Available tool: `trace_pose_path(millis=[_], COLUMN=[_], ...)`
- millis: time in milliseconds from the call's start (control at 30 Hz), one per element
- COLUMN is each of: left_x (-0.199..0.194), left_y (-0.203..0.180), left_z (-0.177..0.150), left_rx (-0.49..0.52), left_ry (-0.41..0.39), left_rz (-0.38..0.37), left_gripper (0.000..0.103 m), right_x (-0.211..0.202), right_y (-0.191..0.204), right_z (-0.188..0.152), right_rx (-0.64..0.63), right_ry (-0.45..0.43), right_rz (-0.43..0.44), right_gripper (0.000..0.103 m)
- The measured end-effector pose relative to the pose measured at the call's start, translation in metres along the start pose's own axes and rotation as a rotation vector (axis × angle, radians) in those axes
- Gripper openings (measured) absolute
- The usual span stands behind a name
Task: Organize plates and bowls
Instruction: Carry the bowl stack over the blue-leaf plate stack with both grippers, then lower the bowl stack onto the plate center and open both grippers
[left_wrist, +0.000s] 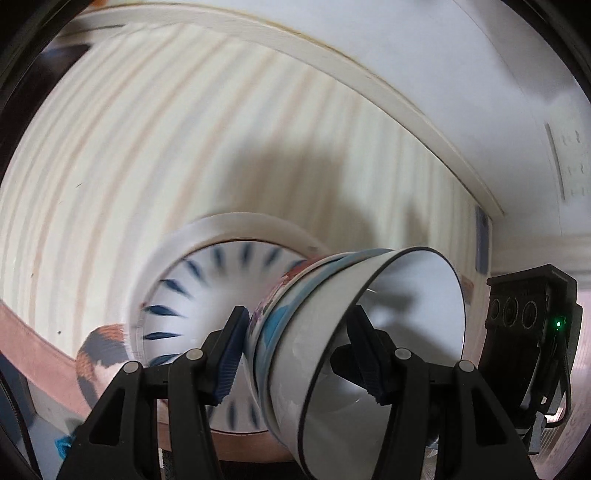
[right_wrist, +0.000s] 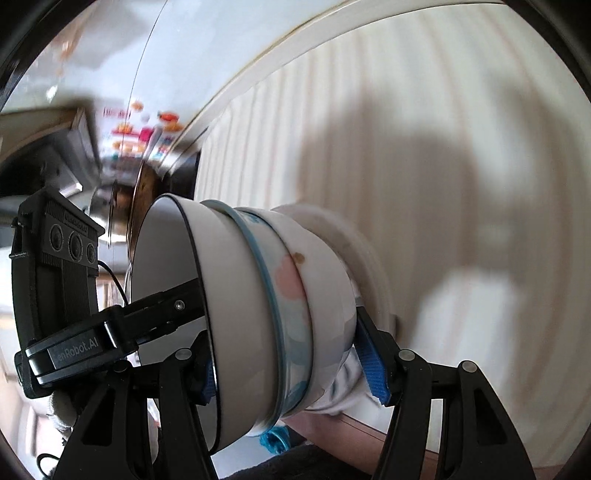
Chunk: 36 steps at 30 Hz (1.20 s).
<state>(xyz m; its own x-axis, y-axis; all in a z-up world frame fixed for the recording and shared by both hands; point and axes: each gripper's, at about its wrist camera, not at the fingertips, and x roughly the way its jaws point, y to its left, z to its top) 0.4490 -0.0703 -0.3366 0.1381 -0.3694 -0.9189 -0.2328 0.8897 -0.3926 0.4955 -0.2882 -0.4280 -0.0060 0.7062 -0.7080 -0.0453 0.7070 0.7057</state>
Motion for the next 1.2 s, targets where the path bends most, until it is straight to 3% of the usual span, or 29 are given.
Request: trace_pose_path(millis=[200, 467, 1033, 1200], left_x=[0.001, 0.013, 0.018, 0.013], left_y=[0.040, 0.060, 0.054, 0.049], left_z=[-0.004, -0.006, -0.003, -0.003], left_rx=[-0.079, -0.141, -0.114, -0.085], left_ry=[-0.009, 0.000, 0.008, -0.004], left_rz=[0.012, 0.001, -0.003, 0.036], left_gripper=[0.053, 0.053, 0.053, 0.051], right_x=[0.041, 0.079, 0.077, 0.076], right_y=[0.016, 0.025, 0.022, 0.022], right_z=[0.003, 0.011, 0.013, 0.012], right_rx=[-0.049, -0.055, -0.027, -0.020], right_ry=[0.068, 0.113, 0.114, 0.122], right_rz=[-0.004, -0.022, -0.052, -0.062], right_gripper=[0.064, 0.064, 0.064, 0.064])
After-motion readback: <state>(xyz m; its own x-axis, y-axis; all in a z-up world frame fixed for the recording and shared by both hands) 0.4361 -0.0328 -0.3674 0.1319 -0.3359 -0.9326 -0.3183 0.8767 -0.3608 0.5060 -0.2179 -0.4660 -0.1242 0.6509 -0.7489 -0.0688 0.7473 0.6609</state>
